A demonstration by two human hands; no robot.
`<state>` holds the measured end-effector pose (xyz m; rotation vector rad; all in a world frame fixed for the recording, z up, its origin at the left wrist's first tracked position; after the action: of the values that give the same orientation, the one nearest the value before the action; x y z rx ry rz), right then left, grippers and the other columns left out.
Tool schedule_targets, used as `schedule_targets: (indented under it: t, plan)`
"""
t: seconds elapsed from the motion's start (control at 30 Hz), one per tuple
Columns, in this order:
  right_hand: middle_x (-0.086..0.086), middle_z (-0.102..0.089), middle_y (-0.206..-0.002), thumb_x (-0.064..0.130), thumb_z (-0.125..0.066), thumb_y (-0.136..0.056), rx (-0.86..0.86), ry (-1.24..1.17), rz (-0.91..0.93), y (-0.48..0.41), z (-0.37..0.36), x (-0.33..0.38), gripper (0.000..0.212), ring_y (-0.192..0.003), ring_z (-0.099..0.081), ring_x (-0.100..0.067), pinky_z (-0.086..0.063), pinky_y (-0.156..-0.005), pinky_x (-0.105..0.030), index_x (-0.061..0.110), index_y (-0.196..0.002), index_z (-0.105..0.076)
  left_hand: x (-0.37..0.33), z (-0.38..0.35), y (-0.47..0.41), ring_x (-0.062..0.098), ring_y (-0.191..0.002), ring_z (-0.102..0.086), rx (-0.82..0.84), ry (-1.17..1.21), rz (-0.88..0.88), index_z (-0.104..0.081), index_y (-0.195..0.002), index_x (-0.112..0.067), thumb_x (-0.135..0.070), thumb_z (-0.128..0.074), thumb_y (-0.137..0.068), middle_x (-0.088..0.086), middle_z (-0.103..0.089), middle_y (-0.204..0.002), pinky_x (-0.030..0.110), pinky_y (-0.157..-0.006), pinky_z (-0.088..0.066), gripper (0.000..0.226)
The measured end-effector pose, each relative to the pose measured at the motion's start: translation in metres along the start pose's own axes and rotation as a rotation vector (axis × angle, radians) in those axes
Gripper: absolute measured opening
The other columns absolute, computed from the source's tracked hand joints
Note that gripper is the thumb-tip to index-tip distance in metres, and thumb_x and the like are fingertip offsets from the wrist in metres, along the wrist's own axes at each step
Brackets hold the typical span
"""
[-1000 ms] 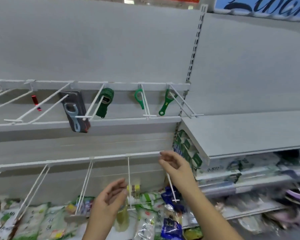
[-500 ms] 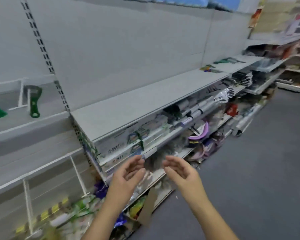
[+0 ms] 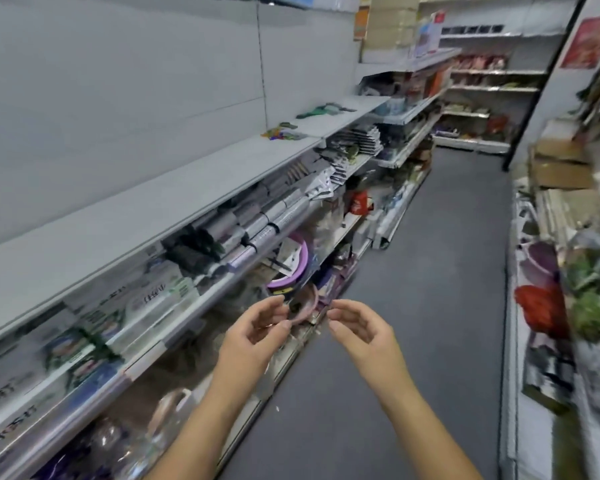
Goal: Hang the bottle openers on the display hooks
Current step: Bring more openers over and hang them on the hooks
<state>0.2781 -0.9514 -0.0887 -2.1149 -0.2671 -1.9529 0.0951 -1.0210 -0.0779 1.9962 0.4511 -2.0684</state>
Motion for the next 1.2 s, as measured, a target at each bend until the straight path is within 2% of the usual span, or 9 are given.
schedule_targets:
  t: [0.23,0.4,0.5,0.63,0.73,0.8,0.97,1.07,1.2]
  plan:
    - [-0.002,-0.076,-0.103,0.003,-0.071,-0.088,-0.02,0.054,0.011,-0.124,0.038,-0.012,0.028,-0.096,-0.071,-0.01,-0.053,-0.082,-0.017,0.017,-0.112,-0.07,0.019,-0.047,-0.129,0.021,-0.105,-0.069,-0.021,0.053,-0.005,-0.066,-0.122,-0.013,0.002,-0.067,-0.089,0.008,-0.073,-0.112,0.016,-0.084,-0.054,0.037]
    - [-0.001,-0.077,-0.102,0.003,-0.072,-0.087,-0.043,0.102,0.006,-0.239,0.059,-0.011,0.029,-0.093,-0.071,-0.009,-0.053,-0.081,-0.018,0.019,-0.111,-0.071,0.025,-0.074,-0.244,0.019,-0.105,-0.069,-0.017,0.091,-0.004,-0.066,-0.123,-0.013,-0.001,-0.067,-0.09,0.006,-0.073,-0.112,0.017,-0.087,-0.054,0.036]
    - [-0.002,-0.076,-0.103,0.003,-0.071,-0.087,-0.039,0.115,0.014,-0.306,0.067,-0.003,0.029,-0.095,-0.071,-0.01,-0.053,-0.082,-0.018,0.019,-0.111,-0.071,0.018,-0.09,-0.312,0.014,-0.102,-0.068,-0.002,0.077,-0.009,-0.065,-0.124,-0.012,-0.002,-0.066,-0.091,0.006,-0.072,-0.114,0.011,-0.08,-0.051,0.035]
    - [-0.002,-0.076,-0.104,0.004,-0.071,-0.088,-0.035,0.116,0.02,-0.391,0.08,0.005,0.029,-0.096,-0.071,-0.011,-0.053,-0.082,-0.018,0.016,-0.114,-0.07,0.011,-0.111,-0.391,-0.001,-0.089,-0.068,0.0,0.04,-0.017,-0.065,-0.123,-0.012,-0.003,-0.065,-0.091,0.006,-0.072,-0.112,0.008,-0.073,-0.05,0.033]
    - [0.0,-0.076,-0.104,0.007,-0.072,-0.088,-0.023,0.109,0.021,-0.453,0.09,0.003,0.029,-0.097,-0.071,-0.012,-0.054,-0.083,-0.019,0.019,-0.114,-0.069,0.009,-0.126,-0.447,0.003,-0.096,-0.069,-0.009,0.02,-0.002,-0.066,-0.12,-0.019,-0.006,-0.066,-0.091,0.0,-0.073,-0.11,0.01,-0.077,-0.052,0.032]
    - [0.001,-0.076,-0.103,0.007,-0.072,-0.088,0.004,0.111,0.022,-0.499,0.097,0.0,0.028,-0.097,-0.071,-0.011,-0.054,-0.084,-0.02,0.022,-0.112,-0.07,0.007,-0.135,-0.488,0.007,-0.098,-0.069,-0.041,0.011,-0.009,-0.066,-0.12,-0.021,-0.006,-0.066,-0.091,0.0,-0.072,-0.11,0.012,-0.081,-0.053,0.033]
    - [0.006,-0.076,-0.105,0.01,-0.071,-0.09,0.12,0.104,0.052,-0.624,0.112,-0.003,0.03,-0.099,-0.07,-0.007,-0.054,-0.086,-0.019,0.023,-0.117,-0.069,0.0,-0.162,-0.59,0.0,-0.091,-0.068,-0.134,-0.049,-0.045,-0.066,-0.12,-0.018,-0.006,-0.067,-0.091,-0.002,-0.072,-0.11,0.005,-0.074,-0.049,0.032]
    - [0.004,-0.075,-0.105,0.011,-0.071,-0.09,0.19,0.088,0.049,-0.701,0.121,0.003,0.029,-0.099,-0.07,-0.008,-0.055,-0.087,-0.019,0.022,-0.116,-0.069,-0.005,-0.176,-0.65,0.003,-0.097,-0.069,-0.225,-0.072,-0.028,-0.067,-0.12,-0.025,-0.013,-0.069,-0.09,-0.006,-0.073,-0.108,0.009,-0.076,-0.051,0.032]
    - [0.005,-0.075,-0.105,0.012,-0.07,-0.091,0.266,0.077,0.047,-0.792,0.127,0.017,0.027,-0.099,-0.07,-0.007,-0.054,-0.083,-0.017,0.023,-0.116,-0.068,-0.02,-0.18,-0.719,0.003,-0.096,-0.069,-0.346,-0.099,-0.029,-0.068,-0.119,-0.024,-0.011,-0.069,-0.09,-0.005,-0.074,-0.107,0.009,-0.079,-0.052,0.032]
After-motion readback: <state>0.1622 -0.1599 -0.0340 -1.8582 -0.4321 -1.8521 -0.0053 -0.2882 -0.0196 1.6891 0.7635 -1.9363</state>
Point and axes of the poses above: each hand's wrist, its own y-axis away from the middle knuckle, its own z-axis out of the back of the hand, x = y × z, the point moved 5 cm from there along -y, towards the middle knuckle
